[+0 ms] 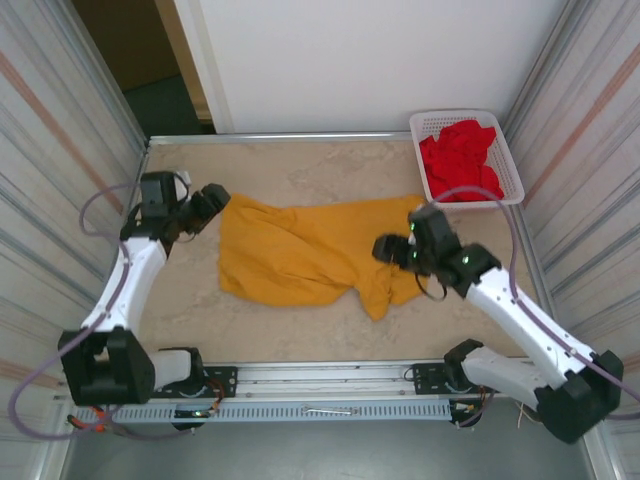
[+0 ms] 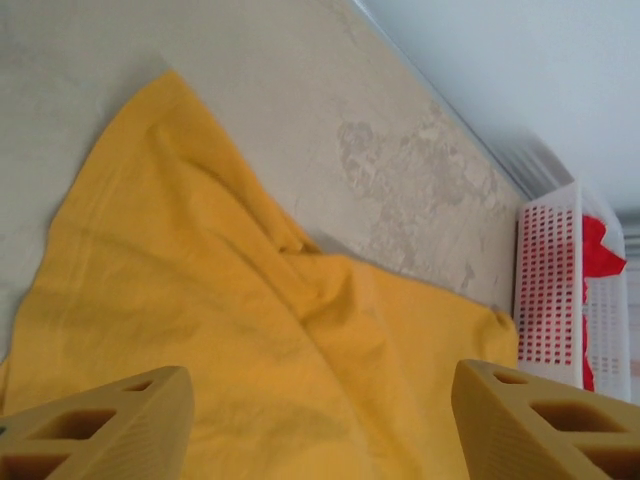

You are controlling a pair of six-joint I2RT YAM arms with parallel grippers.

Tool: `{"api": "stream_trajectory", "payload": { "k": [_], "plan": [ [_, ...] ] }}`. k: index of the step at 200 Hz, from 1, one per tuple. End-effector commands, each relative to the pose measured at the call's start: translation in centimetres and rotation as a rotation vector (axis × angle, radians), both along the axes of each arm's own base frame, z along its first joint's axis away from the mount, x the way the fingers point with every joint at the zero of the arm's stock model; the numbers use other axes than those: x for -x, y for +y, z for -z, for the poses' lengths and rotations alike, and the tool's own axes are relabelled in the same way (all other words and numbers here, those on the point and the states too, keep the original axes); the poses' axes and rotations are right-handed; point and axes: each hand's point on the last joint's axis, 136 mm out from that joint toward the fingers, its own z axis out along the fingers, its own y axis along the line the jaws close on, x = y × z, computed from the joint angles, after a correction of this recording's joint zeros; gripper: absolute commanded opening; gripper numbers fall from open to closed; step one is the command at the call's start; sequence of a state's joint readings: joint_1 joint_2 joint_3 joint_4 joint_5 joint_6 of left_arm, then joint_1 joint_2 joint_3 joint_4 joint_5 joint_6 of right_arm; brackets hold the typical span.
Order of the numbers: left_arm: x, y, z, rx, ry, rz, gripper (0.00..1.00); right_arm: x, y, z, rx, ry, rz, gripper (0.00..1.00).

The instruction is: Fold the inside-out t-shirt

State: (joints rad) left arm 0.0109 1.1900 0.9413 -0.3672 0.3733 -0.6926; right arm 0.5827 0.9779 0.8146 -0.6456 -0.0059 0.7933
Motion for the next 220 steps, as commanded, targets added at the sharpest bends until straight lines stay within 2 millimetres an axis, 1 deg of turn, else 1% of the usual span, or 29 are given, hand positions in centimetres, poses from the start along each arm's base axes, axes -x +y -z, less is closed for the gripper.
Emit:
{"api": "stream_trajectory", "payload": {
  "k": [1, 15, 21, 42, 59, 78, 101, 129, 156, 168, 178, 181, 195, 206, 215, 220],
  "plan": [
    [3.0, 0.0, 2.8, -0.015, 0.047, 0.006, 0.70, 3.2, -2.0, 4.5, 0.101, 0.067, 0.108, 0.70],
    [4.1, 0.1, 3.6, -0.009, 0.054, -0.012, 0.70, 5.1, -1.4, 6.2, 0.147, 0.076, 0.066, 0.68],
    [4.5, 0.2, 4.0, -0.007, 0.060, -0.018, 0.72, 5.7, -1.1, 6.9, 0.170, 0.087, 0.044, 0.67],
    [4.9, 0.3, 4.5, 0.002, 0.064, -0.026, 0.73, 6.8, -0.3, 8.7, 0.298, 0.108, -0.016, 0.67],
    [4.8, 0.1, 5.1, 0.008, 0.083, -0.018, 0.73, 6.8, 1.0, 9.3, 0.368, 0.107, -0.064, 0.66],
    [4.6, -0.1, 5.0, 0.015, 0.088, -0.008, 0.73, 6.5, 2.5, 9.5, 0.441, 0.095, -0.110, 0.64],
    [4.5, -0.1, 4.6, 0.022, 0.080, -0.009, 0.73, 6.1, 3.4, 10.3, 0.521, 0.107, -0.134, 0.57],
    [4.4, -0.1, 4.0, 0.024, 0.066, -0.007, 0.74, 6.1, 3.8, 12.0, 0.569, 0.141, -0.155, 0.48],
    [4.4, 0.0, 3.4, 0.033, 0.053, -0.006, 0.74, 6.8, 3.4, 13.6, 0.607, 0.184, -0.160, 0.45],
    [4.4, 0.0, 3.1, 0.038, 0.047, -0.006, 0.74, 7.1, 3.4, 14.2, 0.611, 0.200, -0.165, 0.41],
    [4.3, 0.0, 3.0, 0.043, 0.044, -0.005, 0.74, 7.3, 3.3, 14.6, 0.618, 0.210, -0.167, 0.36],
    [4.2, 0.0, 2.8, 0.045, 0.042, -0.004, 0.74, 7.3, 3.2, 14.8, 0.621, 0.213, -0.168, 0.32],
    [4.1, 0.0, 2.6, 0.046, 0.035, -0.005, 0.74, 7.1, 3.0, 14.5, 0.642, 0.206, -0.165, 0.00],
    [4.1, 0.1, 2.2, 0.040, 0.027, -0.004, 0.74, 6.5, 2.7, 13.0, 0.672, 0.173, -0.159, 0.00],
    [4.1, 0.2, 2.2, 0.033, 0.028, -0.002, 0.74, 5.7, 2.8, 11.1, 0.672, 0.129, -0.159, 0.00],
    [4.0, 0.2, 2.1, 0.031, 0.029, 0.000, 0.74, 5.5, 2.5, 10.1, 0.677, 0.115, -0.164, 0.00]
  ]
}}
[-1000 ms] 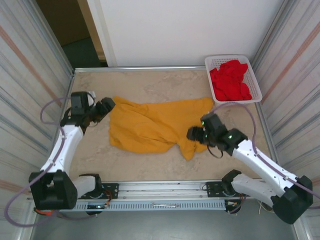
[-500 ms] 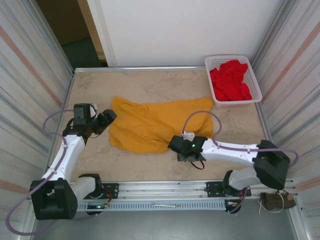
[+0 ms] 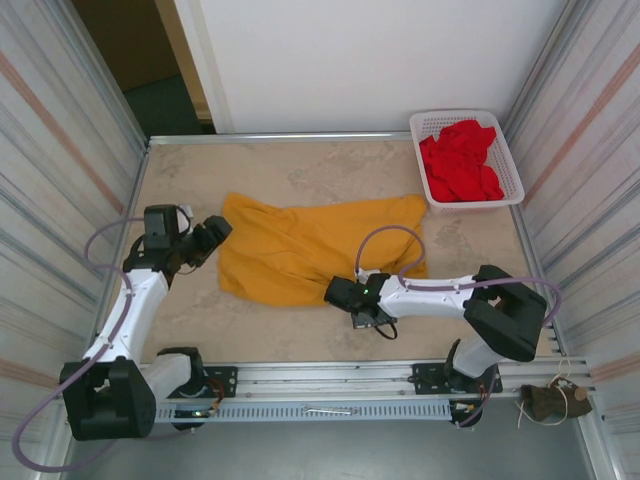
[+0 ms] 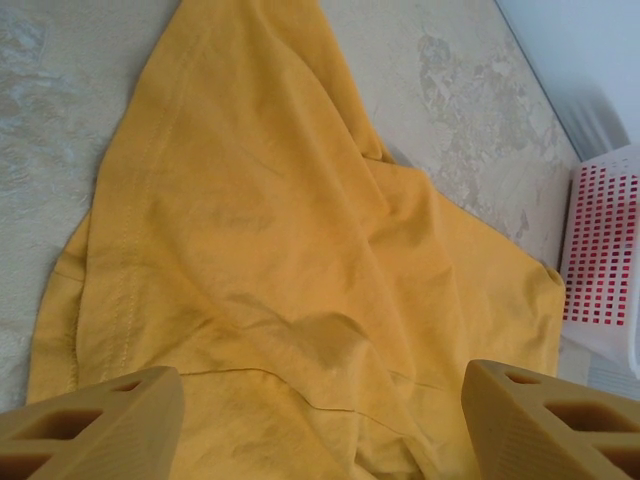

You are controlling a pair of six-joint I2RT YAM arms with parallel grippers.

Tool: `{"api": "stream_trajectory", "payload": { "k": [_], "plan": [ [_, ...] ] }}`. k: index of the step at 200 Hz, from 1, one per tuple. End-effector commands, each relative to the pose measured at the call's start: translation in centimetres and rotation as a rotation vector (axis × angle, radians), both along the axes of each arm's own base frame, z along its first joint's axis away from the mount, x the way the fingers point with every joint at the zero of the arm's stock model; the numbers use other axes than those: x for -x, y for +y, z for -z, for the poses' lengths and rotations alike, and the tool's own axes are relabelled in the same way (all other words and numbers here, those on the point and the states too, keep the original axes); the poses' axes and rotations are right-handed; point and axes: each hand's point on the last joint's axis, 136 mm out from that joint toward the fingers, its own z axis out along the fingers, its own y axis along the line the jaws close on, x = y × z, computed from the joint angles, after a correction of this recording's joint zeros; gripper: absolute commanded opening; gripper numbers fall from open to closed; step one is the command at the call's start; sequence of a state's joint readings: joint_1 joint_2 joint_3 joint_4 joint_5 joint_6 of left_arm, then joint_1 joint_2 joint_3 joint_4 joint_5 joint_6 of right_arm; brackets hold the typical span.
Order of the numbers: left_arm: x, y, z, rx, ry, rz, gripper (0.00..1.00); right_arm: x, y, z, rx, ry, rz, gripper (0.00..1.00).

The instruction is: Fold the inside-out t-shirt

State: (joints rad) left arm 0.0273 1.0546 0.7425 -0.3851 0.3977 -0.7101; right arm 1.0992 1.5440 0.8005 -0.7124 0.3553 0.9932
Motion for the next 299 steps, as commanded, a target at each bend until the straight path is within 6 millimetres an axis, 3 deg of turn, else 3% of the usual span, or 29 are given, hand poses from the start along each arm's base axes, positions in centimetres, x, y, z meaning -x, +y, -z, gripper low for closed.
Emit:
{"api": "stream_trajectory", "payload": {
  "k": [1, 24, 46, 60, 74, 92, 109, 126, 166, 238, 299],
  "plan": [
    [-0.5, 0.2, -2.3, 0.001, -0.058, 0.009, 0.74, -1.5, -0.7, -4.1, 0.035, -0.090, -0.016, 0.00],
    [-0.3, 0.1, -2.2, -0.005, -0.053, 0.016, 0.74, -3.6, -1.0, -11.0, -0.046, -0.195, -0.035, 0.00],
    [0.2, 0.0, -2.0, -0.002, -0.048, 0.027, 0.74, -4.5, -3.1, -17.1, -0.150, -0.296, -0.009, 0.00],
    [0.6, -0.2, -1.8, 0.005, -0.045, 0.035, 0.74, -4.3, -5.3, -19.8, -0.219, -0.348, 0.038, 0.00],
    [1.2, -0.4, -1.6, 0.014, -0.041, 0.043, 0.75, -3.5, -7.9, -21.1, -0.272, -0.379, 0.095, 0.00],
    [2.0, -0.7, -1.1, 0.023, -0.032, 0.053, 0.75, -2.0, -11.6, -20.2, -0.274, -0.387, 0.203, 0.00],
    [3.0, -1.1, -0.4, 0.029, -0.017, 0.062, 0.75, -0.4, -13.9, -17.4, -0.284, -0.348, 0.305, 0.00],
    [4.1, -1.9, 1.1, 0.028, 0.013, 0.079, 0.75, 0.0, -13.2, -15.5, -0.366, -0.332, 0.346, 0.00],
    [5.5, -4.5, 4.6, -0.052, 0.076, 0.178, 0.75, 0.9, -13.2, -11.5, -0.348, -0.242, 0.424, 0.00],
    [4.9, -7.6, 8.9, -0.198, 0.171, 0.281, 0.68, 0.8, -13.4, -11.0, -0.341, -0.250, 0.422, 0.00],
    [5.2, -9.0, 11.0, -0.218, 0.204, 0.307, 0.60, 0.9, -13.5, -11.2, -0.348, -0.262, 0.421, 0.00]
  ]
}}
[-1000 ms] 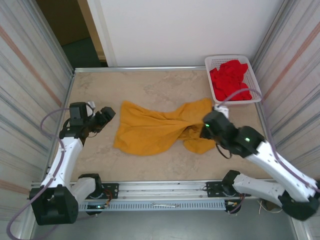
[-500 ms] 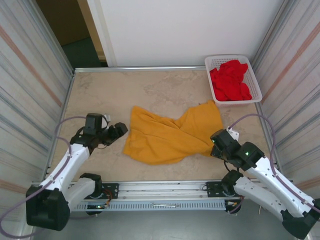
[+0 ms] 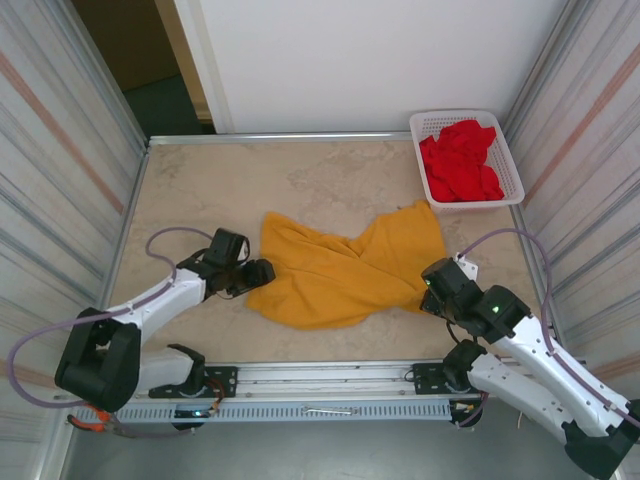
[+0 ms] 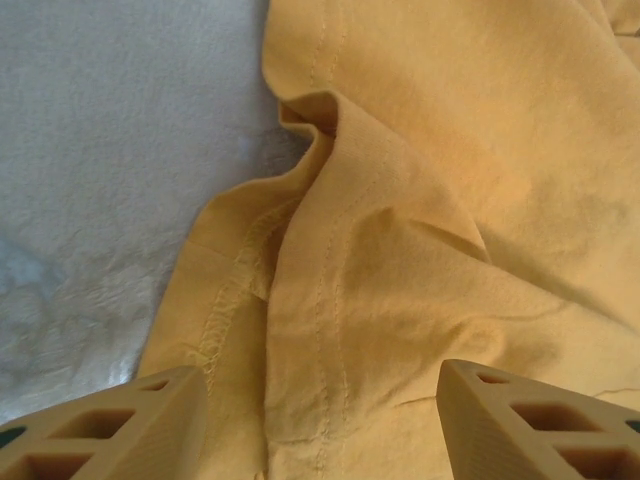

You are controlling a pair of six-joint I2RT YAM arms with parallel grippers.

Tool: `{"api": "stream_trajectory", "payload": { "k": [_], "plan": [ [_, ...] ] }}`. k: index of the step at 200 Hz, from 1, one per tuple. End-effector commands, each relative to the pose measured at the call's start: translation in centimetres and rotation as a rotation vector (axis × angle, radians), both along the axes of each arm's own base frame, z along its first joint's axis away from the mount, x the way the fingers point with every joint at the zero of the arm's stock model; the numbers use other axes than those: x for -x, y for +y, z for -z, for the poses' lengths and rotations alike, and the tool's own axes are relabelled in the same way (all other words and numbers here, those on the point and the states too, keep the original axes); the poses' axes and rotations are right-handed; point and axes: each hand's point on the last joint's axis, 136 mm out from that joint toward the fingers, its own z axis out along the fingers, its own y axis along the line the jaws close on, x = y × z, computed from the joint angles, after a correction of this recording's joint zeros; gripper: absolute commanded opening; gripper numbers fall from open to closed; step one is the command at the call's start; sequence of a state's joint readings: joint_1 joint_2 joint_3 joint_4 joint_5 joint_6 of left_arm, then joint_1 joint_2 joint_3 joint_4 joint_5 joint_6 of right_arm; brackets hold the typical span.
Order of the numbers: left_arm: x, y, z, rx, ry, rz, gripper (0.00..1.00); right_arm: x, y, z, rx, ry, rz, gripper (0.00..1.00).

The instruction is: Fold the inside-out t-shirt

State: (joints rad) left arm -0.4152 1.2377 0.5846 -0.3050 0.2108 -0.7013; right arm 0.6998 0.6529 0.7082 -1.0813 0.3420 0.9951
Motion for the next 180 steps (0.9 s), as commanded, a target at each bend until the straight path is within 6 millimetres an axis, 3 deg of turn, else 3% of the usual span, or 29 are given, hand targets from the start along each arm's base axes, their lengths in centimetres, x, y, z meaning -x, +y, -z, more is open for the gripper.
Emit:
{"api": "stream_trajectory", "payload": {
  "k": [1, 36, 113, 137, 157, 174, 180],
  "plan": [
    [-0.8, 0.0, 0.2, -0.015, -0.024, -0.019, 0.60, 0.3, -0.4, 0.3, -0.006, 0.001, 0.030, 0.00],
    [-1.0, -0.2, 0.6, -0.016, -0.023, -0.021, 0.54, 0.3, -0.5, 0.2, -0.010, -0.007, 0.028, 0.00],
    [-0.4, -1.1, 1.7, -0.002, 0.001, -0.014, 0.52, 0.3, -0.5, 0.1, -0.016, -0.015, 0.031, 0.00],
    [-0.1, -1.4, 2.1, 0.002, 0.004, -0.013, 0.41, 0.3, -0.5, 0.1, -0.015, -0.016, 0.031, 0.00],
    [-0.1, -1.4, 2.1, -0.004, -0.003, -0.019, 0.23, 0.3, -0.5, 0.0, -0.017, -0.019, 0.032, 0.00],
    [-0.2, -1.1, 1.5, -0.011, -0.016, -0.032, 0.01, 0.2, -0.6, -0.2, -0.023, -0.028, 0.037, 0.00],
    [-0.4, -0.9, 1.0, -0.021, -0.028, -0.038, 0.00, 0.0, -0.4, -0.5, -0.031, -0.038, 0.038, 0.00]
  ]
}}
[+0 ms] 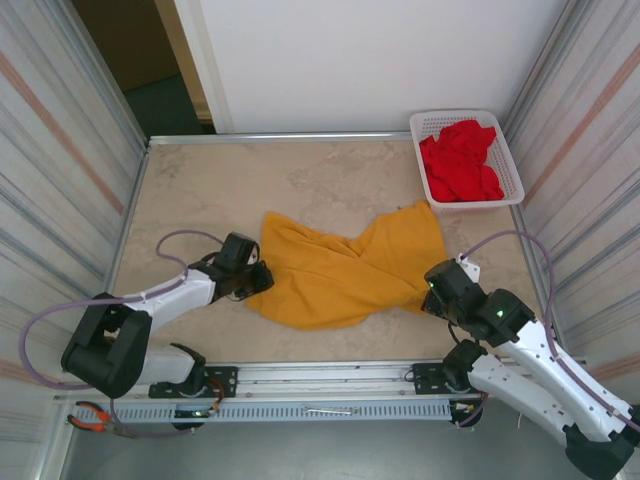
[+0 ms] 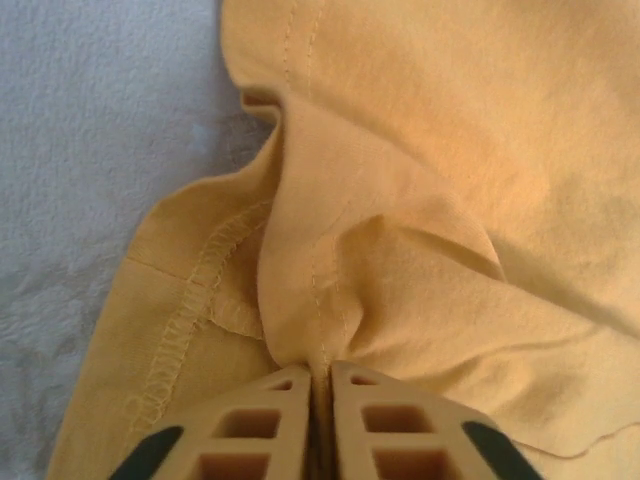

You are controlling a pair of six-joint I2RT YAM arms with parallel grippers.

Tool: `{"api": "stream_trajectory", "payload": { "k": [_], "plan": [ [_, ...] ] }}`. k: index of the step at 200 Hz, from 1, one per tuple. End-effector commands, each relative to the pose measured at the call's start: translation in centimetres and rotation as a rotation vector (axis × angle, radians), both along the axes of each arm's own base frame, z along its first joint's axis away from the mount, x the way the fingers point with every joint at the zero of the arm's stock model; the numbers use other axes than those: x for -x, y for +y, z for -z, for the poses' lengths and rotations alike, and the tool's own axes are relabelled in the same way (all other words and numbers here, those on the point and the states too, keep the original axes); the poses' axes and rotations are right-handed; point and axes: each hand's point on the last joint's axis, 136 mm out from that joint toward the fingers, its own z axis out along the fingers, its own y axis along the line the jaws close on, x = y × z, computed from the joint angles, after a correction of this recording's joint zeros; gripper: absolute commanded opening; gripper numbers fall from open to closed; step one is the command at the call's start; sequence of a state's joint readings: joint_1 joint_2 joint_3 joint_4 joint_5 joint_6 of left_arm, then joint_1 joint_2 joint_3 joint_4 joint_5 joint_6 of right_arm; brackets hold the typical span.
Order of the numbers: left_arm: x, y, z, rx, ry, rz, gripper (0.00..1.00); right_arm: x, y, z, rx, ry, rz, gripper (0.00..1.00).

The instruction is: Fold the inside-out t-shirt

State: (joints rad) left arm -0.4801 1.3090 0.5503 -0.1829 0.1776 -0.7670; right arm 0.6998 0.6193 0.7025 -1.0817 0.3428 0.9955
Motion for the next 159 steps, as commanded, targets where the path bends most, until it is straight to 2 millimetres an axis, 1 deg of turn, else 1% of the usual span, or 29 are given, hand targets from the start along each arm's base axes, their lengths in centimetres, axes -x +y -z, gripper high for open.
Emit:
{"api": "stream_trajectory", "payload": {
  "k": [1, 17, 30, 43, 49, 53, 57, 59, 61, 63, 65, 68, 73, 75, 77, 78, 79, 82, 86, 89, 94, 96, 97, 99, 102, 109, 120, 137, 159],
  "plan": [
    [-0.4, 0.7, -0.8, -0.027, -0.029, -0.032, 0.00, -0.2, -0.3, -0.2, -0.015, -0.018, 0.038, 0.00],
    [-2.1, 1.1, -4.3, -0.012, -0.101, -0.043, 0.00, -1.5, 0.3, -2.5, -0.037, -0.077, 0.027, 0.00],
    [-4.4, 1.7, -8.8, 0.024, -0.189, -0.059, 0.00, -3.3, 1.1, -5.5, -0.049, -0.133, 0.001, 0.00],
    [-7.3, 2.9, -14.5, 0.066, -0.291, -0.083, 0.00, -5.6, 1.8, -9.3, -0.048, -0.190, -0.030, 0.00],
    [-8.8, 3.5, -17.9, 0.086, -0.354, -0.093, 0.00, -6.8, 2.1, -11.5, -0.050, -0.224, -0.044, 0.00],
    [-9.6, 4.1, -19.5, 0.092, -0.381, -0.099, 0.00, -7.7, 2.2, -13.3, -0.055, -0.256, -0.055, 0.00],
    [-10.5, 4.5, -22.1, 0.101, -0.428, -0.103, 0.00, -8.5, 2.5, -14.7, -0.057, -0.276, -0.070, 0.00],
    [-10.8, 4.7, -22.7, 0.103, -0.434, -0.104, 0.00, -8.9, 2.5, -15.3, -0.055, -0.285, -0.075, 0.00],
    [-11.1, 5.1, -23.5, 0.107, -0.446, -0.110, 0.00, -9.3, 2.5, -16.4, -0.059, -0.303, -0.082, 0.00],
    [-11.5, 5.4, -25.1, 0.114, -0.474, -0.116, 0.00, -9.7, 2.6, -17.0, -0.058, -0.311, -0.088, 0.00],
    [-11.9, 5.7, -26.2, 0.118, -0.492, -0.121, 0.00, -10.0, 2.6, -18.4, -0.067, -0.337, -0.091, 0.00],
    [-12.3, 6.1, -27.0, 0.121, -0.503, -0.123, 0.00, -10.6, 2.6, -19.3, -0.061, -0.346, -0.098, 0.00],
    [-13.1, 6.8, -30.0, 0.133, -0.553, -0.132, 0.00, -11.8, 2.6, -21.2, -0.055, -0.369, -0.107, 0.00],
    [-13.4, 7.0, -30.4, 0.136, -0.558, -0.134, 0.00, -12.1, 2.6, -22.3, -0.060, -0.387, -0.111, 0.00],
    [-13.6, 7.2, -31.8, 0.141, -0.583, -0.134, 0.00, -12.5, 2.6, -22.7, -0.055, -0.388, -0.117, 0.00],
    [-13.8, 7.4, -32.4, 0.142, -0.594, -0.138, 0.00, -12.6, 2.6, -23.4, -0.059, -0.400, -0.122, 0.00],
    [-13.9, 7.5, -32.5, 0.146, -0.594, -0.138, 0.00, -12.8, 2.5, -23.6, -0.059, -0.401, -0.119, 0.00],
    [-14.2, 7.9, -34.1, 0.155, -0.620, -0.140, 0.00, -13.2, 2.6, -24.6, -0.059, -0.413, -0.131, 0.00],
    [-14.6, 8.3, -35.3, 0.163, -0.632, -0.146, 0.00, -13.5, 2.4, -26.9, -0.065, -0.457, -0.135, 0.00],
    [-14.8, 8.6, -37.1, 0.169, -0.663, -0.151, 0.00, -14.0, 2.4, -27.9, -0.063, -0.472, -0.139, 0.00],
    [-15.0, 9.1, -39.1, 0.176, -0.698, -0.156, 0.00, -14.5, 2.3, -29.3, -0.059, -0.489, -0.148, 0.00],
    [-15.2, 9.3, -39.3, 0.176, -0.695, -0.160, 0.00, -14.7, 2.3, -29.9, -0.057, -0.497, -0.153, 0.00],
    [-15.2, 9.3, -39.9, 0.180, -0.704, -0.161, 0.00, -14.8, 2.3, -30.1, -0.056, -0.499, -0.153, 0.00],
    [-15.3, 9.6, -40.3, 0.181, -0.709, -0.167, 0.00, -14.7, 2.2, -31.6, -0.058, -0.530, -0.156, 0.00],
    [-15.3, 9.7, -41.6, 0.187, -0.731, -0.170, 0.00, -14.8, 2.2, -32.3, -0.057, -0.541, -0.162, 0.00],
    [-15.4, 10.3, -43.3, 0.204, -0.758, -0.182, 0.00, -14.9, 2.0, -34.5, -0.057, -0.581, -0.166, 0.00],
    [-15.0, 11.0, -46.2, 0.230, -0.814, -0.203, 0.00, -14.8, 2.0, -36.8, -0.064, -0.624, -0.181, 0.00],
    [-14.1, 11.7, -48.7, 0.263, -0.876, -0.230, 0.00, -14.4, 1.8, -39.0, -0.073, -0.677, -0.187, 0.00],
    [-12.9, 12.4, -49.8, 0.306, -0.913, -0.267, 0.00, -13.5, 1.9, -40.1, -0.073, -0.719, -0.220, 0.00]
  ]
}}
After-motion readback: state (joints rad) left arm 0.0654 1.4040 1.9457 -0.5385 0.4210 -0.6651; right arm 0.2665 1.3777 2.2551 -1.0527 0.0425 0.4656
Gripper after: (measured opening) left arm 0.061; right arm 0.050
